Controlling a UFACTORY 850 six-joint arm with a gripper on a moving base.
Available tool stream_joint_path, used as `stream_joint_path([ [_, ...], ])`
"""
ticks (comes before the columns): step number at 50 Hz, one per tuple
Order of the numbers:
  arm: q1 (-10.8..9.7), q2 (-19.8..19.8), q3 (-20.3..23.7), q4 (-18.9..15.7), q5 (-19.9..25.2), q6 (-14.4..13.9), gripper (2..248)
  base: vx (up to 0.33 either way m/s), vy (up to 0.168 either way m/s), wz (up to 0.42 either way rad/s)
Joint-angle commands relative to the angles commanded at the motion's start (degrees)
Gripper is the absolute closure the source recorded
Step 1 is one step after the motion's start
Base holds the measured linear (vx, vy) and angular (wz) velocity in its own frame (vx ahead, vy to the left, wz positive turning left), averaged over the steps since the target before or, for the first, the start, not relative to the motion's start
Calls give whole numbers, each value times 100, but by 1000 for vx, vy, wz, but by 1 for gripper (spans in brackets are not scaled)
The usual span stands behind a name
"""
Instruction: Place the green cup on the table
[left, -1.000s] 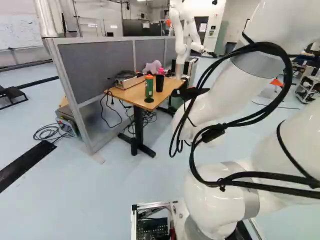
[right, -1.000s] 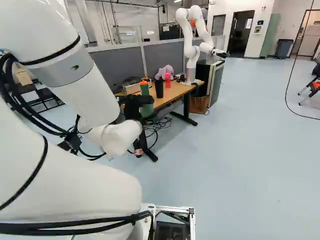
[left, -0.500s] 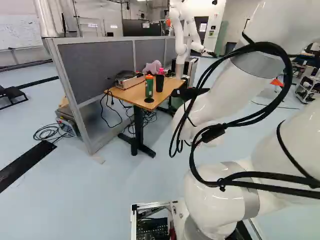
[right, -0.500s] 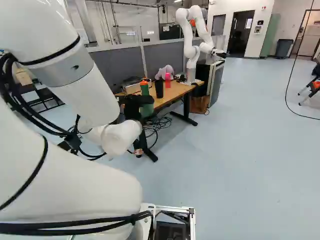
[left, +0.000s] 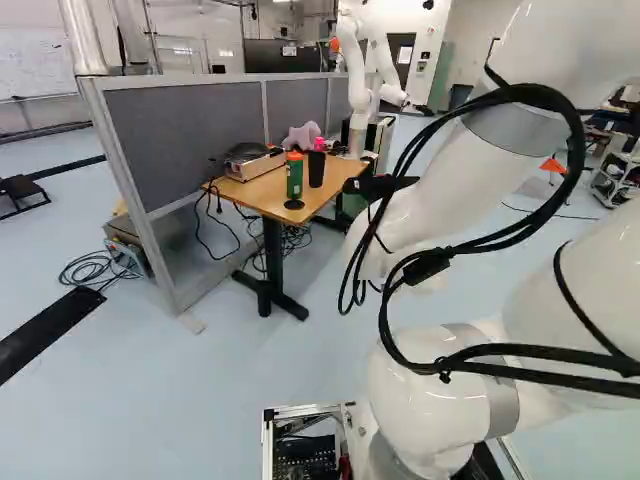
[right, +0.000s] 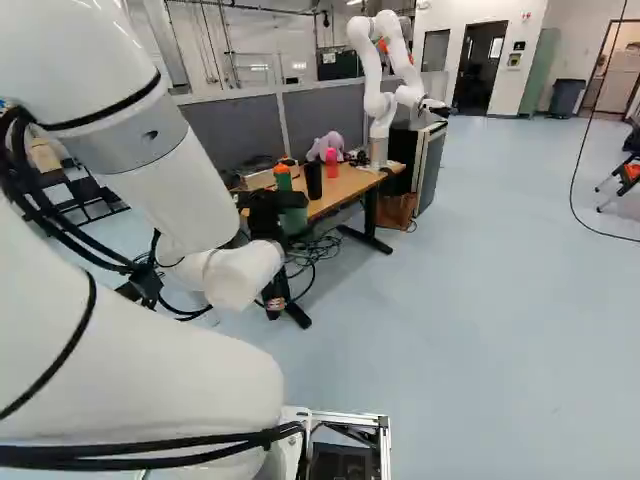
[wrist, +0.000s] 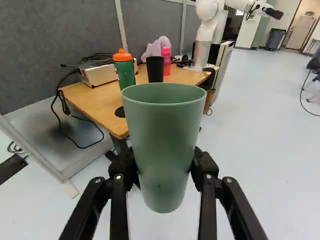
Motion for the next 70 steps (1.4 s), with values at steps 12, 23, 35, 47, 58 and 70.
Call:
stream_joint_path([
  [12, 0, 0, 0, 0, 0, 0, 126, 170, -97, -11],
  [23, 0, 0, 0, 0, 0, 0, 126, 186, -103, -4],
  [35, 0, 0, 0, 0, 0, 0, 126, 195, -109, -3],
  [47, 0, 0, 0, 0, 0, 0, 126, 195, -108, 1],
  [58, 0, 0, 0, 0, 0, 0, 126, 191, -110, 0],
  [70, 0, 0, 0, 0, 0, 0, 126, 190, -110, 1],
])
